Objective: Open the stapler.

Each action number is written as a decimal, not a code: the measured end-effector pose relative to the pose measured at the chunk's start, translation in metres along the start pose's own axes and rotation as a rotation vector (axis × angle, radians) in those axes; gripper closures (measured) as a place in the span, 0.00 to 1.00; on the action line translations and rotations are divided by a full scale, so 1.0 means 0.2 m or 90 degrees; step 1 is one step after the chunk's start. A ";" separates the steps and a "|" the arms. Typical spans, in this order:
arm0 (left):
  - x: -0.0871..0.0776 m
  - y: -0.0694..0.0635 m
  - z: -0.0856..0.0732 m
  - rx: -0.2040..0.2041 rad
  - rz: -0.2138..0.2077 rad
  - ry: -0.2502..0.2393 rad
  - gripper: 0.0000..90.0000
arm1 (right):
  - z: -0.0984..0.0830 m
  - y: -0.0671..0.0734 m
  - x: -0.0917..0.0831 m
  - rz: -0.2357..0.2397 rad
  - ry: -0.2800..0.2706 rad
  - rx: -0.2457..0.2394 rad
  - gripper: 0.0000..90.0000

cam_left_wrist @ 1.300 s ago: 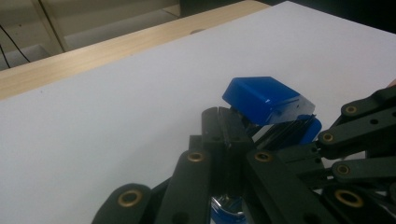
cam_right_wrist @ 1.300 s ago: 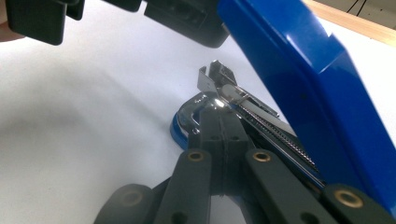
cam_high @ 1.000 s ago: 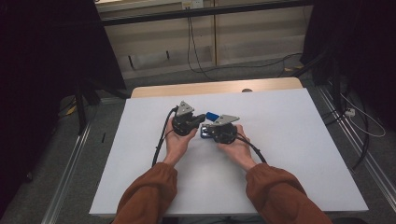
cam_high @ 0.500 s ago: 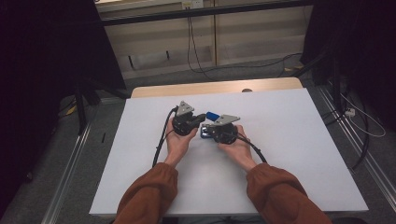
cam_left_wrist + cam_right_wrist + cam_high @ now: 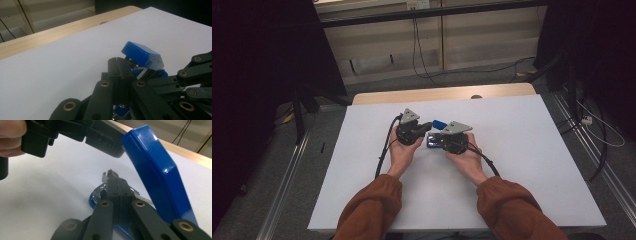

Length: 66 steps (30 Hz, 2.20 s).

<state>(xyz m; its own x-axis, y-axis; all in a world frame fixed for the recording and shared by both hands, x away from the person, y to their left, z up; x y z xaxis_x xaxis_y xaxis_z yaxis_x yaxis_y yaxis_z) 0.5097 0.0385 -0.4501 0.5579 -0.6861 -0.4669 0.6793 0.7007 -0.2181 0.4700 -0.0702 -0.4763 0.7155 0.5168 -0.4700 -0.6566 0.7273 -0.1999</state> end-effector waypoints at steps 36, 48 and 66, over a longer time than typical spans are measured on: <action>0.05 0.01 -0.09 0.012 0.006 0.054 1.00 | 0.04 -0.02 0.04 -0.045 -0.024 -0.005 1.00; 0.04 0.01 -0.10 0.014 -0.002 0.054 1.00 | 0.02 -0.03 0.05 -0.044 -0.016 0.021 1.00; 0.06 0.02 -0.14 0.025 0.008 0.059 1.00 | 0.05 -0.03 0.04 -0.055 -0.025 0.023 1.00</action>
<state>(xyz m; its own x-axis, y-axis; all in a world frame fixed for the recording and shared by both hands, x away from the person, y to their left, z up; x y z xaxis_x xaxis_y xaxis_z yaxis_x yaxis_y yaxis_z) 0.5068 0.0385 -0.4805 0.5216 -0.6548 -0.5470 0.6915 0.6999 -0.1786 0.4831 -0.0659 -0.4707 0.7784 0.4686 -0.4178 -0.5838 0.7851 -0.2071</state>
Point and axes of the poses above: each handheld gripper's, and its own axes: x roughly forward along the jaws, z roughly out of its top, y roughly to its left, the point moved 6 cm from there along x, roughly forward along the jaws, and after that the axes turned 10 degrees about -x, right-handed, at the moved point
